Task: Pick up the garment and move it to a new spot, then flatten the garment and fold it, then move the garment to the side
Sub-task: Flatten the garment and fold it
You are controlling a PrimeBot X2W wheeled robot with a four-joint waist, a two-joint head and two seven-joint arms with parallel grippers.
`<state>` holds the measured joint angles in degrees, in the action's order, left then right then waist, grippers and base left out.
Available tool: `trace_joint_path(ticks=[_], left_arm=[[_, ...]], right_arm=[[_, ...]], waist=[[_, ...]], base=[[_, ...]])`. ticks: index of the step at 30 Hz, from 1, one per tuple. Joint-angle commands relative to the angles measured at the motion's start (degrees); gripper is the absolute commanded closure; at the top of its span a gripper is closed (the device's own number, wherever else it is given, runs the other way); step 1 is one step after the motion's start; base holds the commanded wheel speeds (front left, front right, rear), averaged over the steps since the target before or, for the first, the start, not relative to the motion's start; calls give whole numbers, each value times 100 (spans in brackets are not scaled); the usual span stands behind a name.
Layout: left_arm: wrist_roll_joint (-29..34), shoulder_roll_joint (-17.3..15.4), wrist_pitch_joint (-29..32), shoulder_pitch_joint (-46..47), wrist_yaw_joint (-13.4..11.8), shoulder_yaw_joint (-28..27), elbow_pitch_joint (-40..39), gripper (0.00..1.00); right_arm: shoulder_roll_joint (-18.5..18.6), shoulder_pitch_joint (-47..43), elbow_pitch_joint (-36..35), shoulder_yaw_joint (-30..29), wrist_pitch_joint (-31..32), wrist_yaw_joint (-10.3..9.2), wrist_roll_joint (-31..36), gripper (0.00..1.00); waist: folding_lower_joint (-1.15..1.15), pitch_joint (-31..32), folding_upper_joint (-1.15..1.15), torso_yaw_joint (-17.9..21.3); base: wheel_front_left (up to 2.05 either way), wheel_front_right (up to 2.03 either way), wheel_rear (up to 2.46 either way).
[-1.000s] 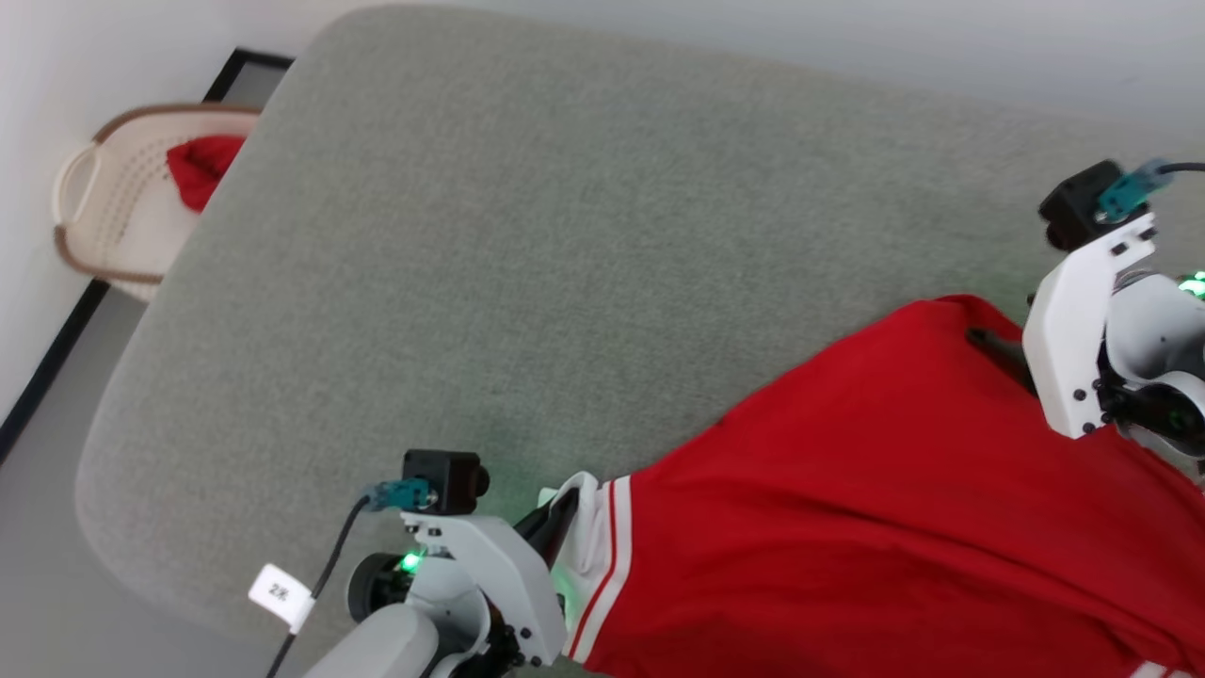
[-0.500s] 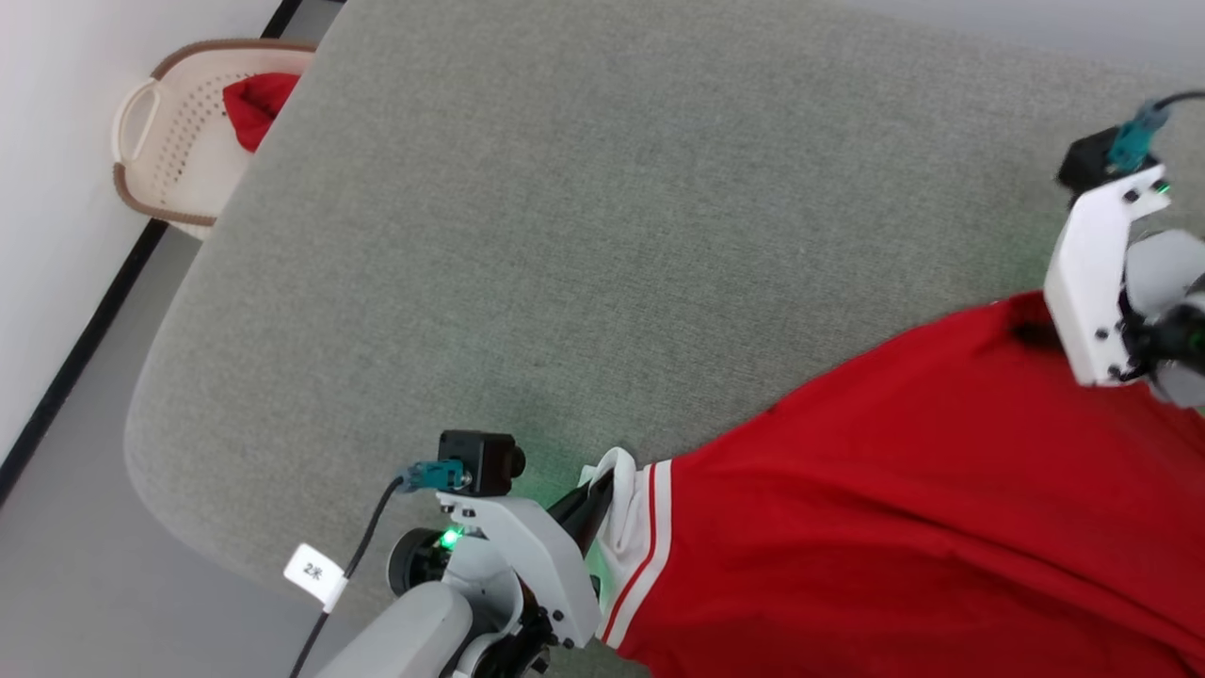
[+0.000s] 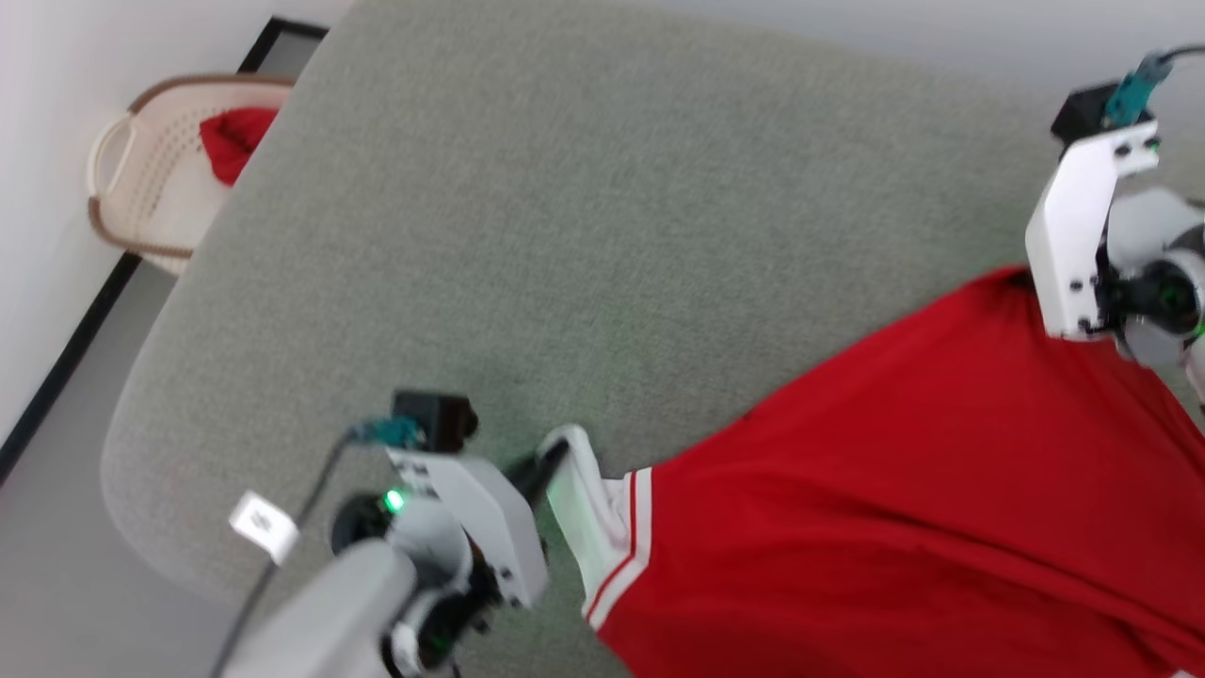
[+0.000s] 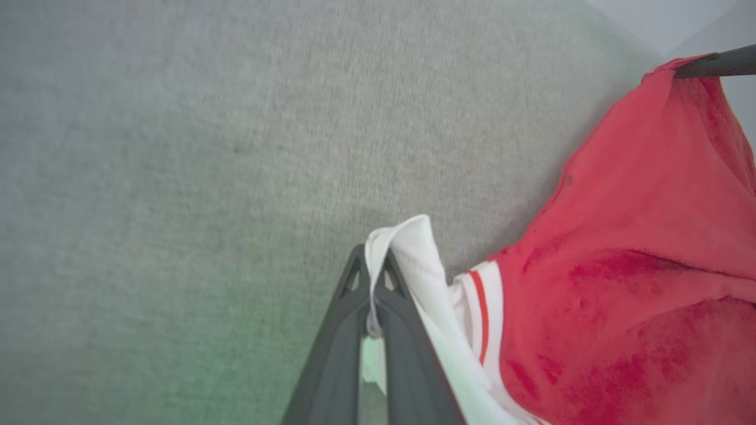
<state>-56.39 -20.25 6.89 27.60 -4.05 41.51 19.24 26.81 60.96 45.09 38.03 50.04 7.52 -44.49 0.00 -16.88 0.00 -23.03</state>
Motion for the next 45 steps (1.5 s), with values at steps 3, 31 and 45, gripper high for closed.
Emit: trace_joint_path(ticks=[3, 31, 45], left_arm=[[103, -287, 254, 317, -80, -60, -291, 100], [832, -1491, 2123, 4182, 608, -301, 649, 100], [1122, -1139, 1779, 5790, 1005, -250, 2334, 100]], right_arm=[[35, 185, -93, -65, -173, -6, -72, 100], [-125, 1261, -112, -923, -1940, -6, 572, 100], [-449, 1847, 294, -1258, -2577, -6, 1061, 100]], waist=[[0, 379, 0, 257], [0, 1719, 0, 1644], [0, 1533, 0, 2037]], base=[[0, 0, 0], [0, 0, 0], [0, 0, 0]])
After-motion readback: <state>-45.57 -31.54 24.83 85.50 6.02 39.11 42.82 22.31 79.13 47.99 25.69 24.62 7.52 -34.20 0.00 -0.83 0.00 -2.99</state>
